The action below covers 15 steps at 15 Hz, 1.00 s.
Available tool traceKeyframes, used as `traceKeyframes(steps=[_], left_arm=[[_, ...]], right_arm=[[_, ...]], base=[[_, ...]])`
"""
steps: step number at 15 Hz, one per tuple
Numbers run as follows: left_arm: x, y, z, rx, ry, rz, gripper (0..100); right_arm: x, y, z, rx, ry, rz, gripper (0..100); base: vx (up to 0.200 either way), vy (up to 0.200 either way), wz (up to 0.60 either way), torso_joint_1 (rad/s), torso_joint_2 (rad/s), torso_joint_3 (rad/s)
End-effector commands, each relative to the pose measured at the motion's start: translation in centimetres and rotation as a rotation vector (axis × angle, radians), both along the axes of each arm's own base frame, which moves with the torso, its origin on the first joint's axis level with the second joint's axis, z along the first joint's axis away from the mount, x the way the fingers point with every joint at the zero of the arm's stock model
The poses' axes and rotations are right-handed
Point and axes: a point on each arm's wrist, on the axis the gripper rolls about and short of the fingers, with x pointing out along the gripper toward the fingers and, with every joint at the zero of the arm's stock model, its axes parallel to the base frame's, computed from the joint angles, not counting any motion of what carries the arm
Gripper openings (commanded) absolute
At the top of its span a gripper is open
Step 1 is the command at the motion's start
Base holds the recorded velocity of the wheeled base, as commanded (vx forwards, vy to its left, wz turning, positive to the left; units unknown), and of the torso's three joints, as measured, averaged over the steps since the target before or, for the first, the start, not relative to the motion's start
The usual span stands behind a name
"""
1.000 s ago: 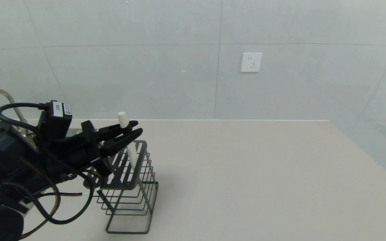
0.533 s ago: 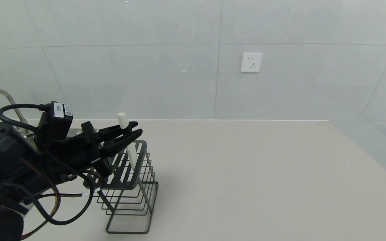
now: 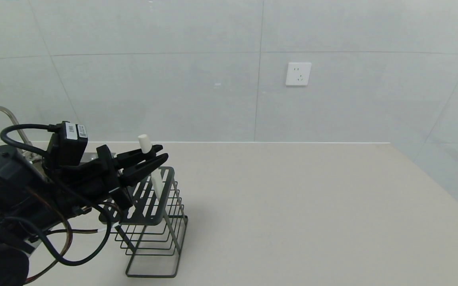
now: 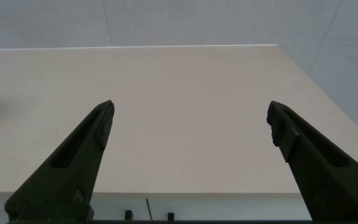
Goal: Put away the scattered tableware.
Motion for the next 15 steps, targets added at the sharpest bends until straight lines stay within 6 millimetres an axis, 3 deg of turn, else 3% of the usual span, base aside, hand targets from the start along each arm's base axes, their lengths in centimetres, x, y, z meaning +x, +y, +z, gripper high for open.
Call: traceKeyframes(steps=[1,5,6,9,12,15], left_arm=[[0.1,0.1,-0.1,0.001,0.005,0.004,0],[0.1,0.0,-0.2,0.020,-0.016,0.006,0],[0.2,0.1,-0.4,0.032,-0.028,0.010,100],[0.2,0.2,-0.3,0.030,-0.027,0.013,100],[0.0,1.4,1.4,0.016,-0.096,0.058,100],[-3.1,1.8,4.9,-0.018,-0.253,0.055,100]], right_arm=[[0.0,0.0,0.0,0.000,0.002,0.000,100],[0.0,0.0,0.0,0.002,0.002,0.000,100],[0.0,0.0,0.0,0.002,0.002,0.000,100],[0.0,0.0,0.0,0.003,0.004,0.000,100],[0.0,0.0,0.0,0.003,0.002,0.000,100],[0.0,0.0,0.0,0.003,0.002,0.000,100]], base=[[0.000,0.000,0.00,0.000,0.00,0.000],[0.000,0.000,0.00,0.000,0.00,0.000],[0.000,0.000,0.00,0.000,0.00,0.000],[0.000,0.000,0.00,0.000,0.00,0.000],[0.000,0.000,0.00,0.000,0.00,0.000],[0.000,0.000,0.00,0.000,0.00,0.000]])
